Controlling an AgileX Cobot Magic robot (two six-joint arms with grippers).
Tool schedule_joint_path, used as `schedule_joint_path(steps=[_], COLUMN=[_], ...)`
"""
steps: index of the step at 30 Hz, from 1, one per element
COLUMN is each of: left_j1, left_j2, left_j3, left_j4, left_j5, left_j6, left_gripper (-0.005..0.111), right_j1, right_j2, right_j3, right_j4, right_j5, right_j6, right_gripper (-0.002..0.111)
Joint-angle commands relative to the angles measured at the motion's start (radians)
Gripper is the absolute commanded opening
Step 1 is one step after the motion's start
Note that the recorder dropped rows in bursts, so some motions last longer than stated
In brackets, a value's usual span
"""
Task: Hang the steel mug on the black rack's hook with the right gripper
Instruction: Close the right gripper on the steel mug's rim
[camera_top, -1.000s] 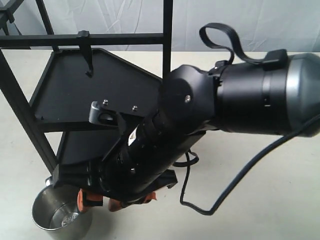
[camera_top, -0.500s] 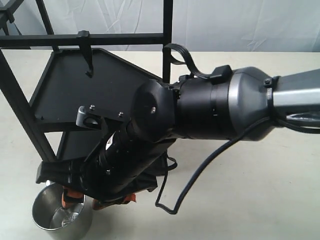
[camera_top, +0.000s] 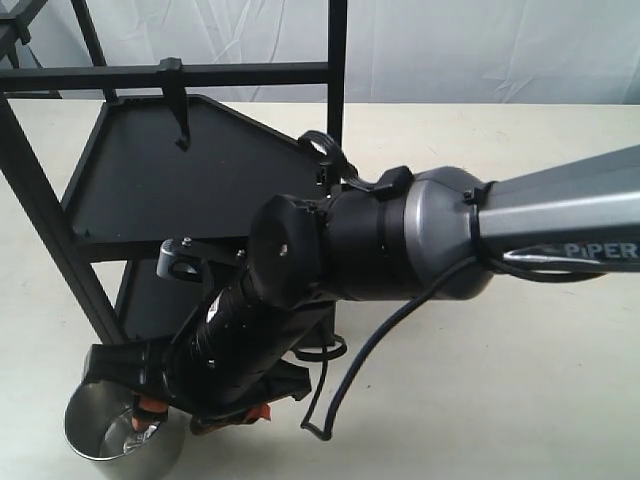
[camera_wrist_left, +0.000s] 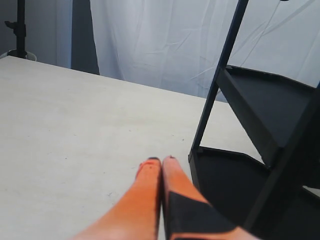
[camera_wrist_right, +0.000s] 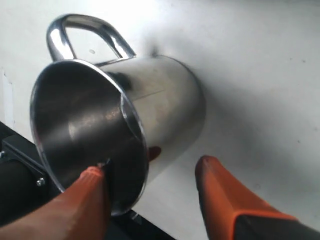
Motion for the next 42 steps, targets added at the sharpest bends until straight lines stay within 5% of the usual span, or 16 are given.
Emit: schedule_joint_path(steps=[1,11,22,42], left_j1=[0.0,0.0,0.0,0.0], left_j2=[-0.005,-0.005,-0.005,-0.005], left_j3=[0.0,0.0,0.0,0.0], left_j4=[-0.01,-0.01,-0.01,-0.01], left_j5=[-0.008,-0.008,-0.008,-0.008], left_j6=[-0.002,-0.002,-0.002,-0.002], left_gripper=[0.002,0.002,0.002,0.002], right_j1=[-0.002,-0.002,-0.002,-0.002], right_j2=[0.0,0.014,0.014,-0.07], right_j3=[-0.002,-0.002,-0.002,-0.002], right_j4=[0.0,0.019,0.036,0.036], right_j5=[-0.056,-0.044,-0.006,0.074], right_j6=[-0.003,0.001,0.001,-0.026], right_gripper=[0.05,0.048,-0.001,-0.001])
